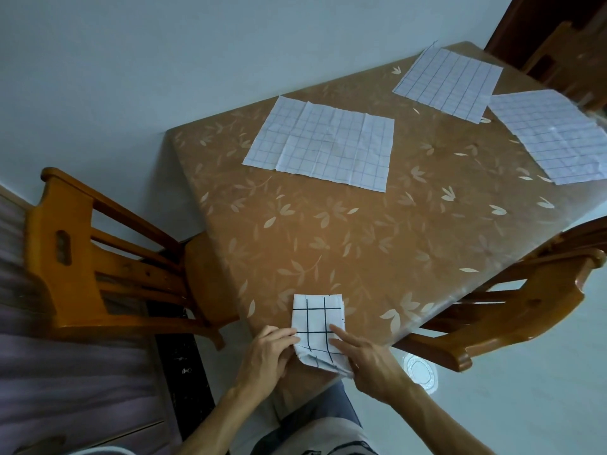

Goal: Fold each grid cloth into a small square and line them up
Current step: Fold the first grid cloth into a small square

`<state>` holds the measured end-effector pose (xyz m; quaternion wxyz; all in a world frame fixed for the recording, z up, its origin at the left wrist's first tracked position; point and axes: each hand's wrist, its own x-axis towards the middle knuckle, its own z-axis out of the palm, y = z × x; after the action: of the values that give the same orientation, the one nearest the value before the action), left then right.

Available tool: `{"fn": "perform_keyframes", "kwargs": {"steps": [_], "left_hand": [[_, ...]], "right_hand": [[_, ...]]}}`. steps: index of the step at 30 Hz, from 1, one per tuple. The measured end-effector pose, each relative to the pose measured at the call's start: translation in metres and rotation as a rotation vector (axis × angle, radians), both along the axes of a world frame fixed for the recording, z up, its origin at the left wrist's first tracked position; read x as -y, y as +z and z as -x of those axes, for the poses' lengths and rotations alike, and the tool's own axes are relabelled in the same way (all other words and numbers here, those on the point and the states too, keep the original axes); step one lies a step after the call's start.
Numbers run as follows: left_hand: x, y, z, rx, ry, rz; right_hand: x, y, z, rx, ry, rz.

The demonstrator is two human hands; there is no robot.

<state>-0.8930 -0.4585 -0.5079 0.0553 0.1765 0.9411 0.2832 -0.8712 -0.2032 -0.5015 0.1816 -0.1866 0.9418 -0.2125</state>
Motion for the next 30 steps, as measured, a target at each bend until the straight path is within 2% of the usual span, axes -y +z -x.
{"fn": "perform_keyframes", "kwargs": {"steps": [4, 9, 16, 19, 25, 30], "left_hand": [[-0.002, -0.004, 0.004, 0.070, 0.124, -0.103], [-0.008, -0.002, 0.015, 0.177, 0.257, -0.110], [-0.012, 0.001, 0.024, 0.337, 0.358, -0.119], [-0.013, 0.003, 0.029, 0.342, 0.386, -0.095], [-0.024, 0.008, 0.029, 0.299, 0.402, 0.003], [-0.033, 0.006, 0.029, 0.158, 0.275, 0.229]], "right_hand": [[-0.001, 0.004, 0.001, 0.077, -0.064, 0.147], [0.014, 0.012, 0.015, 0.153, -0.399, 0.324], [0.026, 0.000, 0.031, 0.297, -0.705, 0.351], [0.029, -0.002, 0.036, 0.304, -0.775, 0.373], [0.030, -0.004, 0.038, 0.316, -0.783, 0.350], [0.032, -0.003, 0.036, 0.287, -0.798, 0.360]]}}
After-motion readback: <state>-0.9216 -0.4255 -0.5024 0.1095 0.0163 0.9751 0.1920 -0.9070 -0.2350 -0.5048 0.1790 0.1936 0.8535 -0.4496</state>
